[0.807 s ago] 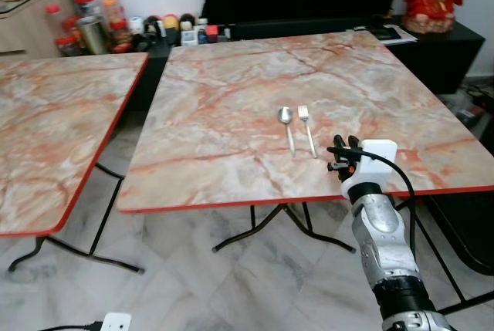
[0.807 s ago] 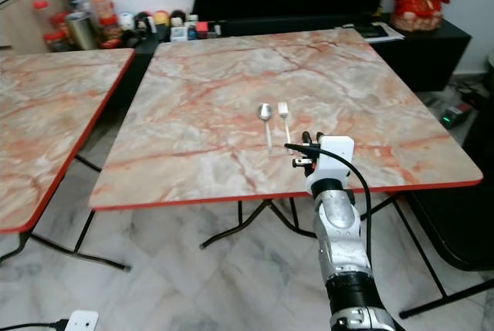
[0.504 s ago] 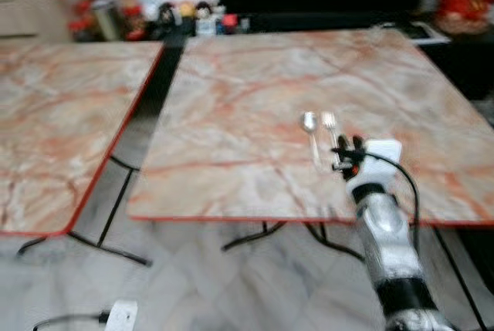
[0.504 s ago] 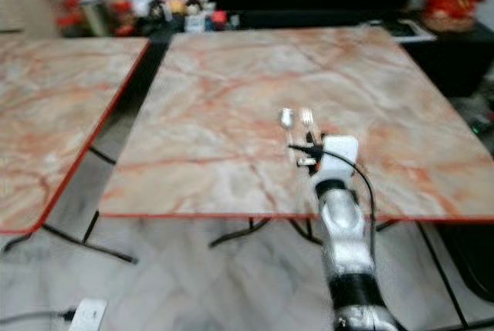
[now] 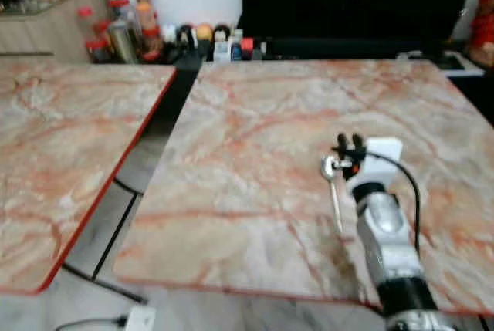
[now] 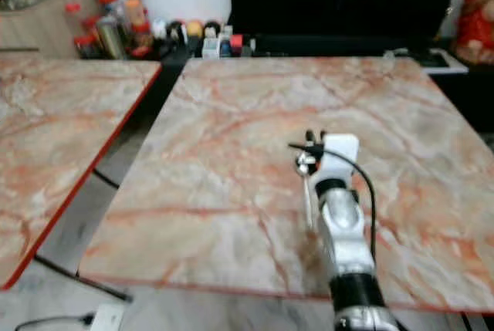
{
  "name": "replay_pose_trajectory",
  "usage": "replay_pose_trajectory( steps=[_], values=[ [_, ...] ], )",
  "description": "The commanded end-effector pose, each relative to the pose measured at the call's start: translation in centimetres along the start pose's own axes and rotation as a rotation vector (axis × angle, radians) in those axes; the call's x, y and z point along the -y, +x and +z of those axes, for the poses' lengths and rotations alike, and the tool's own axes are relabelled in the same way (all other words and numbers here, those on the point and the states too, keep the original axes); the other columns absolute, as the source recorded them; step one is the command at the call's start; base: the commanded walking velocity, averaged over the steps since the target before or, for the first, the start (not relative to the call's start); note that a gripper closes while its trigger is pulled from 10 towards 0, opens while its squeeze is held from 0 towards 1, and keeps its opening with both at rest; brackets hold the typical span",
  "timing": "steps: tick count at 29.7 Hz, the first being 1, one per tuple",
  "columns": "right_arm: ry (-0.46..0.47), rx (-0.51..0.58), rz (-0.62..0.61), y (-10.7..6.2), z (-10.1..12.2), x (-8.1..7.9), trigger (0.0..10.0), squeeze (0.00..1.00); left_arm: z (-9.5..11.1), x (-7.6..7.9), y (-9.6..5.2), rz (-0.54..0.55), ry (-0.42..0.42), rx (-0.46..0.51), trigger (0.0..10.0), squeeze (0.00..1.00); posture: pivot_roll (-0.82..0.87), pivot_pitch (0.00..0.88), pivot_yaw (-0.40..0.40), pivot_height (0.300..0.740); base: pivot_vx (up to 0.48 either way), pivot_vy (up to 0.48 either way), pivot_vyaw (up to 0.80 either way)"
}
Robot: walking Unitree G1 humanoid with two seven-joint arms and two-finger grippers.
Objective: Setting the table
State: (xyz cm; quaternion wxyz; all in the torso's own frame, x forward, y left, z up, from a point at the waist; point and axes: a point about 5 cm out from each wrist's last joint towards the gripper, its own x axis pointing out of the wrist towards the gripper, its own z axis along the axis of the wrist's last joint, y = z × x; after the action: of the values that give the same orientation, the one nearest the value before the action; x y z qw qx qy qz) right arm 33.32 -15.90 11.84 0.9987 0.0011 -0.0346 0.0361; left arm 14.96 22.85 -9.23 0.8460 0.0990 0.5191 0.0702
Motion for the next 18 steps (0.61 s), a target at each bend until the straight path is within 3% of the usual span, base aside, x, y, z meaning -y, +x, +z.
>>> replay_pose_trajectory(
  steps=[1, 5, 6, 7, 8, 11, 14, 16, 18],
  values=[
    [-0.012, -0.001, -0.026, -0.1, 0.2, 1.0, 10.0, 0.0, 0.0, -0.5, 0.0, 0.0, -0.003, -0.003, 10.0, 0.0, -0.04, 0.0, 0.049, 0.74, 0.0, 0.0, 0.0],
    [-0.024, -0.031, -0.023, -0.3, 0.1, 0.8, 10.0, 0.0, -0.6, -2.0, -0.1, 0.012, -0.004, -0.014, 10.0, 0.0, -0.04, 0.0, 0.05, 0.74, 0.0, 0.0, 0.0],
    [-0.031, -0.059, -0.021, -0.4, 0.0, 0.7, 10.0, 0.15, -0.8, -2.3, -0.1, 0.014, -0.004, -0.016, 10.0, 0.0, -0.04, 0.0, 0.051, 0.74, 0.0, 0.0, 0.0],
    [-0.03, -0.075, -0.024, -0.5, -0.1, 0.7, 10.0, 0.46, -0.8, -2.4, -0.1, 0.015, -0.004, -0.017, 10.0, 0.0, -0.04, 0.0, 0.051, 0.74, 0.0, 0.0, 0.0],
    [-0.031, -0.09, -0.027, -0.6, -0.1, 0.6, 10.0, 1.0, -0.9, -2.5, -0.1, 0.016, -0.004, -0.018, 10.0, 0.0, -0.04, 0.0, 0.052, 0.74, 0.0, 0.0, 0.0],
    [-0.021, -0.092, -0.025, -0.6, 0.2, 0.5, 10.0, 1.0, -0.9, -2.5, -0.1, 0.015, -0.003, -0.018, 10.0, 0.0, -0.04, 0.0, 0.052, 0.74, 0.0, 0.0, 0.0],
    [-0.035, -0.14, -0.033, -0.5, 1.3, 0.2, 10.0, 1.0, -0.8, -1.5, -0.1, 0.001, -0.003, -0.019, 10.0, 0.0, -0.04, 0.0, 0.053, 0.74, 0.0, 0.0, 0.0],
    [-0.025, -0.148, -0.031, -0.5, 1.7, 0.1, 10.0, 1.0, -0.8, -0.7, -0.1, -0.009, -0.003, -0.018, 10.0, 0.0, -0.04, 0.0, 0.053, 0.74, 0.0, 0.0, 0.0],
    [-0.023, -0.199, -0.044, -0.3, 2.0, 0.1, 10.0, 1.0, -0.7, 1.2, -0.1, -0.037, -0.003, -0.02, 10.0, 0.0, -0.04, 0.0, 0.052, 0.74, 0.0, 0.0, 0.0]
  ],
)
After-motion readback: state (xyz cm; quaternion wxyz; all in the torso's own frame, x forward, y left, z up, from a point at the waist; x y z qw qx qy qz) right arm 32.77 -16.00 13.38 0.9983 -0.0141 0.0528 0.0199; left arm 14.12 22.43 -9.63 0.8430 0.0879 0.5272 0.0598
